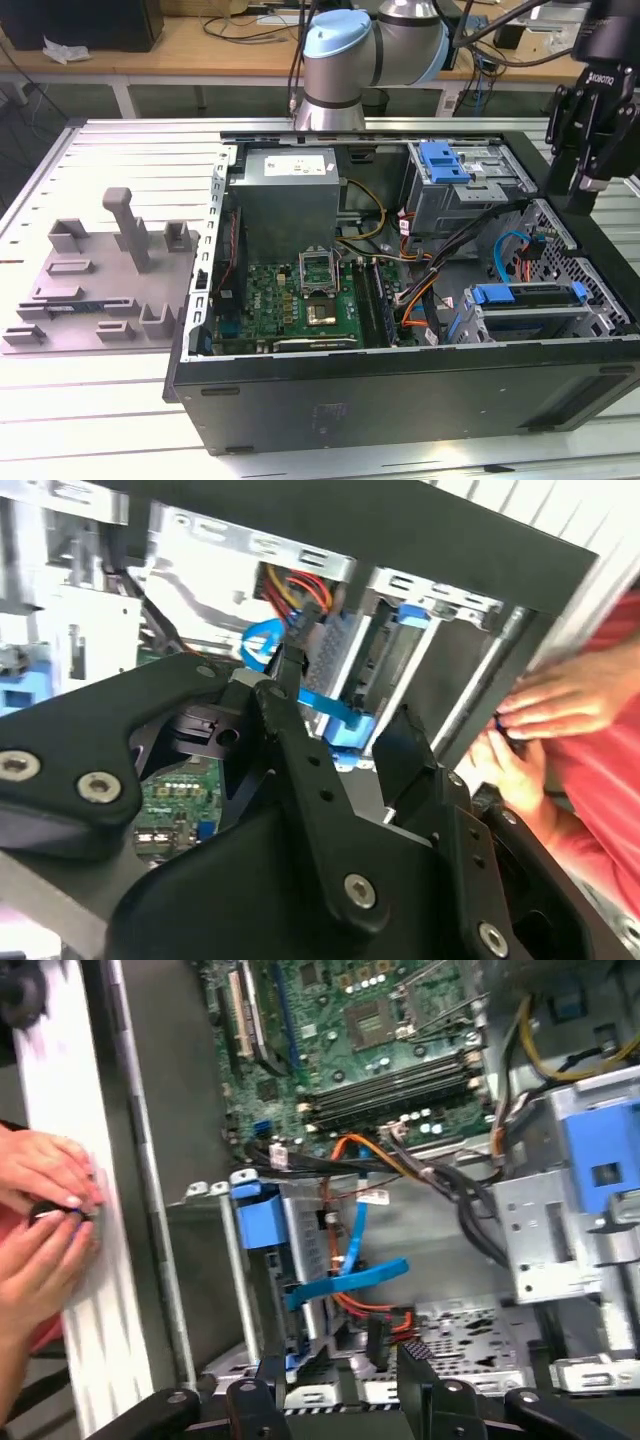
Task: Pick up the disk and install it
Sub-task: 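Insert the first disk wire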
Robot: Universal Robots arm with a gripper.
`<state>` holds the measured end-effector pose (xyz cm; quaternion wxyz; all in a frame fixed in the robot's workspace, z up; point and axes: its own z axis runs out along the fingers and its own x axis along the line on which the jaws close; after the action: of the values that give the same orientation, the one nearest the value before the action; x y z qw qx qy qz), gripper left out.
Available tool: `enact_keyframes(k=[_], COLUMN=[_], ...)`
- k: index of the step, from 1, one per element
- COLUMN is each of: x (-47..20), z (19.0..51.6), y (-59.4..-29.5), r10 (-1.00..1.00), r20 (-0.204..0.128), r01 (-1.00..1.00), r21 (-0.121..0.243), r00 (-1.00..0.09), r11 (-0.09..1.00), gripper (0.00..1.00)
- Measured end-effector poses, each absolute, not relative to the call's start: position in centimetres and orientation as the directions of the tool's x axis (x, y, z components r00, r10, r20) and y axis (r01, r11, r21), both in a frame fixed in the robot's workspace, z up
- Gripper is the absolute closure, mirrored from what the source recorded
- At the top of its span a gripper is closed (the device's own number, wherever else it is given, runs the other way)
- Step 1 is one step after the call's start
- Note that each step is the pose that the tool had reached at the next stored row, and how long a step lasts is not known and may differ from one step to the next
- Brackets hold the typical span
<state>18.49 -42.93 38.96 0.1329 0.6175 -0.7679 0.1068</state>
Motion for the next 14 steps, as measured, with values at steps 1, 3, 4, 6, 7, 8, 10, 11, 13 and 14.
enact_keyframes(k=[1,3,4,6,7,8,10,11,13,14], x=[18.5,18.8,19.2,20.0,20.0,20.0,20.0,20.0,20.0,20.0], z=[38.9,38.3,38.0,37.4,37.3,37.2,36.8,36.6,36.4,36.3], y=[-42.8,-42.3,-42.1,-41.9,-41.9,-41.9,-41.9,-41.6,-41.0,-40.8], r10=[-0.914,-0.911,-0.91,-0.907,-0.903,-0.897,-0.888,-0.884,-0.874,-0.87], r20=[0.351,0.358,0.358,0.359,0.359,0.359,0.36,0.369,0.392,0.402], r01=[-0.977,-0.976,-0.976,-0.972,-0.967,-0.962,-0.952,-0.951,-0.951,-0.951], r21=[-0.004,-0.005,-0.005,-0.004,-0.004,-0.004,-0.004,-0.006,-0.008,-0.01], r00=[-0.203,-0.204,-0.206,-0.221,-0.238,-0.256,-0.287,-0.288,-0.286,-0.286], r11=[0.215,0.217,0.219,0.235,0.254,0.273,0.306,0.308,0.308,0.308], gripper=[0.44,0.44,0.44,0.44,0.44,0.44,0.44,0.44,0.44,0.44])
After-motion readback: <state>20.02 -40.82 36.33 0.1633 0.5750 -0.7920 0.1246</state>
